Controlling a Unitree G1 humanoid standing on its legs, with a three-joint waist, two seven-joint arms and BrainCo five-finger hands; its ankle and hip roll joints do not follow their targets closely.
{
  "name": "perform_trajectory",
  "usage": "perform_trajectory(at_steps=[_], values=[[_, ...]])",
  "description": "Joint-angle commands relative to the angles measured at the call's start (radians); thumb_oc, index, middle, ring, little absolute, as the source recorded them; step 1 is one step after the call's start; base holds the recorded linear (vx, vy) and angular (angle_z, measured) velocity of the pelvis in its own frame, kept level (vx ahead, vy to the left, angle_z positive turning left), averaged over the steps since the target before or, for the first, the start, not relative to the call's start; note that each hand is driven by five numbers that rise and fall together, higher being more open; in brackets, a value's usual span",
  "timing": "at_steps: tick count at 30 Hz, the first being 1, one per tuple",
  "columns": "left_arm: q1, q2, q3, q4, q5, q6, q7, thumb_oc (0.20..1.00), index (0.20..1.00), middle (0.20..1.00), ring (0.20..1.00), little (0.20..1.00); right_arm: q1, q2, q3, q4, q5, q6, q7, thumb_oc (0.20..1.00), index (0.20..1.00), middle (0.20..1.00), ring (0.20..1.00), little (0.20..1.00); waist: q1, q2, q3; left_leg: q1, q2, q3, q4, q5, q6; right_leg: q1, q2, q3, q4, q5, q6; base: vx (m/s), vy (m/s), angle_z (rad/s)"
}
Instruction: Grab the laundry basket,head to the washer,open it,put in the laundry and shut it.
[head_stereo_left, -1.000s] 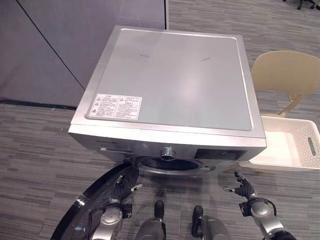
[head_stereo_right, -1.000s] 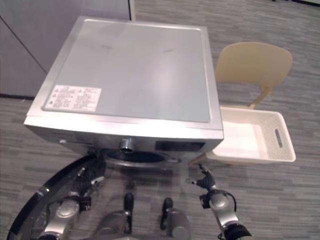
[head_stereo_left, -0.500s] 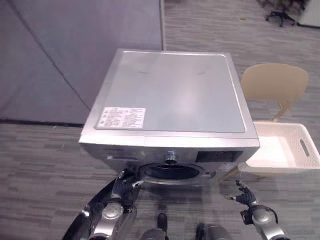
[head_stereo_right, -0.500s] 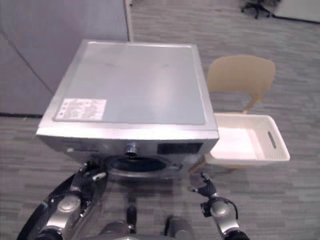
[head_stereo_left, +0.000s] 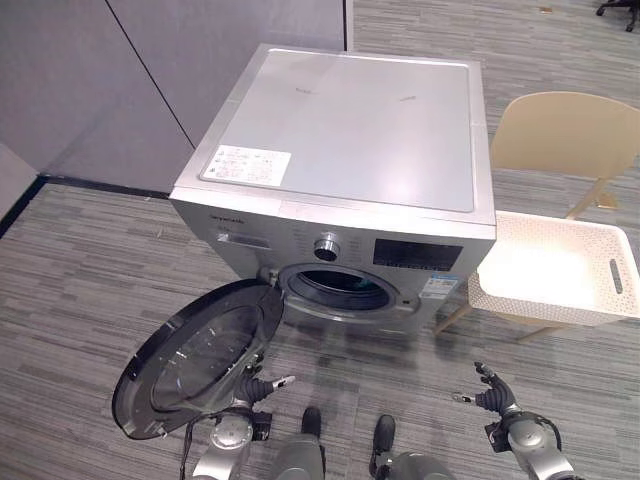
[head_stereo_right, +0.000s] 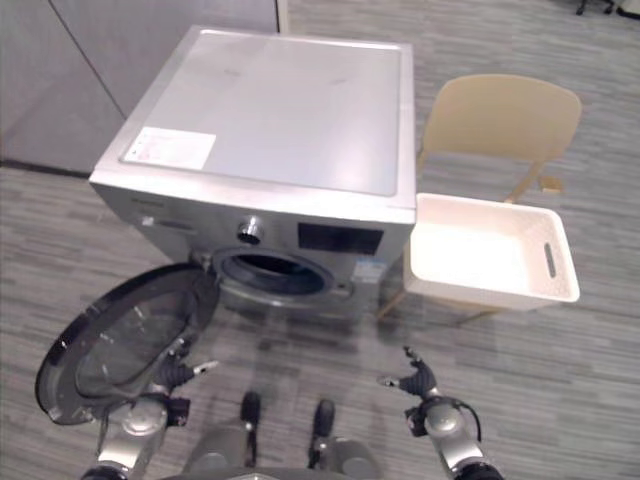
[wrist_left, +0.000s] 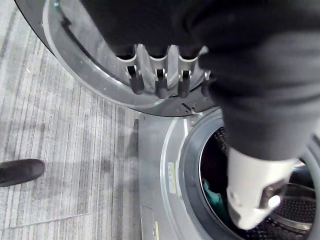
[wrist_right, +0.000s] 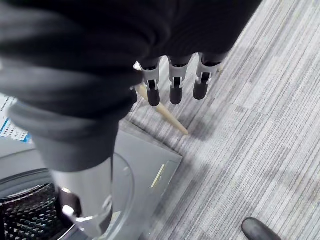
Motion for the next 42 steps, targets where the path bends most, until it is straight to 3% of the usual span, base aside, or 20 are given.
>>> perform_trajectory(at_steps=[1,6,9,16,21,27,33,37,39,42], values=[[-0.014,0.002,-0.016,-0.068,0.021,-0.036,-0.001,1.000,1.000,1.000,1.000,1.000,0.005,-0.011,-0.028,-0.034,0.022,-0.041,0.009,1.000,1.000,1.000,1.000,1.000,0.000,0.017,-0.050,-0.038,-0.008,0.036,-0.032,-0.060,0.060,0.025,-0.032,0.053,0.052,-0.109,0.135,0.03,0.128,0.24],[-0.009,0.021,-0.033,-0.145,0.055,-0.036,-0.014,1.000,1.000,1.000,1.000,1.000,0.008,-0.001,-0.029,-0.037,0.013,-0.040,0.013,1.000,1.000,1.000,1.000,1.000,-0.006,0.022,-0.077,0.035,-0.020,0.035,-0.139,-0.055,0.061,0.041,-0.038,0.050,0.047,-0.098,0.149,0.04,0.110,0.25],[-0.019,0.062,-0.036,-0.275,0.098,-0.056,-0.020,1.000,1.000,1.000,1.000,1.000,0.010,0.007,-0.025,-0.048,0.005,-0.042,0.020,1.000,1.000,1.000,1.000,1.000,-0.006,0.026,-0.102,0.098,-0.033,0.049,-0.204,-0.054,0.066,0.056,-0.047,0.062,0.036,-0.084,0.167,0.05,0.094,0.13],[-0.132,0.165,0.021,-0.353,0.227,-0.072,0.059,1.000,1.000,1.000,1.000,1.000,0.012,-0.008,-0.001,-0.064,-0.013,-0.049,0.044,1.000,1.000,1.000,1.000,1.000,-0.014,0.035,-0.129,0.141,-0.042,0.065,-0.227,-0.067,0.068,0.084,-0.058,0.073,0.017,-0.074,0.182,0.04,0.057,-0.10],[-0.263,0.272,0.081,-0.144,0.253,-0.022,0.116,1.000,1.000,1.000,1.000,1.000,0.038,-0.054,0.020,-0.094,-0.032,-0.040,0.086,1.000,1.000,1.000,1.000,1.000,-0.032,0.043,-0.122,0.155,-0.041,0.078,-0.227,-0.071,0.067,0.098,-0.065,0.078,0.006,-0.064,0.191,0.03,0.038,-0.05],[-0.334,0.330,0.048,0.127,0.231,-0.003,0.074,1.000,1.000,1.000,1.000,1.000,0.027,-0.102,0.031,-0.115,-0.035,-0.036,0.098,1.000,1.000,1.000,1.000,1.000,-0.049,0.044,-0.069,0.115,-0.036,0.087,-0.227,-0.052,0.067,0.046,-0.062,0.089,0.008,-0.045,0.197,-0.08,0.048,-0.08],[-0.335,0.269,0.011,0.271,0.222,0.007,0.042,1.000,1.000,1.000,1.000,1.000,0.008,-0.110,0.048,-0.099,-0.041,-0.034,0.091,1.000,1.000,1.000,1.000,1.000,-0.055,0.028,-0.032,0.053,-0.026,0.088,-0.227,-0.030,0.067,-0.013,-0.054,0.097,0.006,-0.028,0.195,-0.09,0.015,-0.05],[-0.224,0.133,0.017,0.190,0.120,-0.012,0.012,1.000,1.000,1.000,1.000,1.000,0.013,-0.084,0.038,-0.085,-0.043,-0.029,0.082,1.000,1.000,1.000,1.000,1.000,-0.046,0.027,-0.040,0.059,-0.030,0.085,-0.227,-0.032,0.068,-0.002,-0.054,0.097,-0.001,-0.031,0.193,0.01,-0.006,0.02],[-0.182,0.107,0.017,0.153,0.098,-0.013,0.000,1.000,1.000,1.000,1.000,1.000,0.022,-0.080,0.031,-0.088,-0.046,-0.029,0.081,1.000,1.000,1.000,1.000,1.000,-0.044,0.028,-0.045,0.065,-0.031,0.084,-0.227,-0.034,0.069,0.006,-0.054,0.096,-0.005,-0.032,0.192,0.05,-0.026,0.00],[-0.036,0.025,-0.039,-0.109,-0.017,-0.022,-0.061,1.000,1.000,1.000,1.000,1.000,0.040,-0.047,0.021,-0.093,-0.053,-0.027,0.072,1.000,1.000,1.000,1.000,1.000,-0.031,0.035,-0.060,0.084,-0.033,0.075,-0.227,-0.035,0.071,0.037,-0.052,0.089,-0.007,-0.041,0.187,0.04,-0.073,0.06]])
